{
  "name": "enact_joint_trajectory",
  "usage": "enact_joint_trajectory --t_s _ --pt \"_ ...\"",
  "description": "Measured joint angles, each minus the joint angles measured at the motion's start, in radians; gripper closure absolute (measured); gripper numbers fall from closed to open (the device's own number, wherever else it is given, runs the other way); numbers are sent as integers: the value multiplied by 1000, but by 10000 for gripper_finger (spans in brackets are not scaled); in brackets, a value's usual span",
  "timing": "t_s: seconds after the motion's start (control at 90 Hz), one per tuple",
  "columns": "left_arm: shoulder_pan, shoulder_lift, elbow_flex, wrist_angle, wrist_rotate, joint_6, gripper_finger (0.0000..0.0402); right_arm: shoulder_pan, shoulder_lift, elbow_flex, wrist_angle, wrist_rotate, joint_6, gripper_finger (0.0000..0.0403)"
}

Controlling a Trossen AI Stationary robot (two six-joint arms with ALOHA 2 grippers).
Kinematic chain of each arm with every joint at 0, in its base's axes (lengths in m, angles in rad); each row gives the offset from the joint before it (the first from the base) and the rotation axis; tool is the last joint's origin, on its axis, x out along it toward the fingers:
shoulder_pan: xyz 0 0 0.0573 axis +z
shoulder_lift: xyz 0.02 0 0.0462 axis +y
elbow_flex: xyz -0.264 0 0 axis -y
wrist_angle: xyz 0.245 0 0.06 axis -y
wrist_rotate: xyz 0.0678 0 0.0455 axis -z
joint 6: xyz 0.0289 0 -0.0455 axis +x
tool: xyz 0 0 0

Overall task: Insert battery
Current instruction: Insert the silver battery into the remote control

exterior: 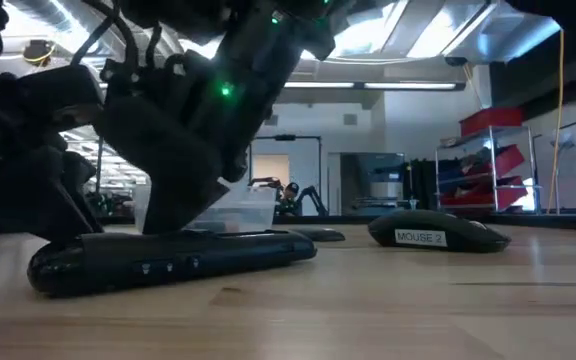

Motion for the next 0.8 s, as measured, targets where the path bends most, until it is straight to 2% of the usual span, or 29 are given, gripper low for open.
enact_joint_trajectory --t_s 0.189,0.356,0.422,0.567,0.7,0.8 --pt "0 1 -4 43 8 138 306 7 6 -4 85 -103 -58 402" --pt "-3 -2 -4 54 34 218 306 24 9 24 52 -150 -163 402" --pt "-5 -2 -4 55 37 223 306 30 9 38 50 -222 -203 395" --pt "-4 -2 -3 58 48 250 306 36 9 45 101 -331 -225 353" --pt "-5 -2 -3 58 49 250 306 34 8 45 98 -290 -239 303" --pt "-8 -3 -2 50 49 240 306 34 8 45 104 -260 -166 271"
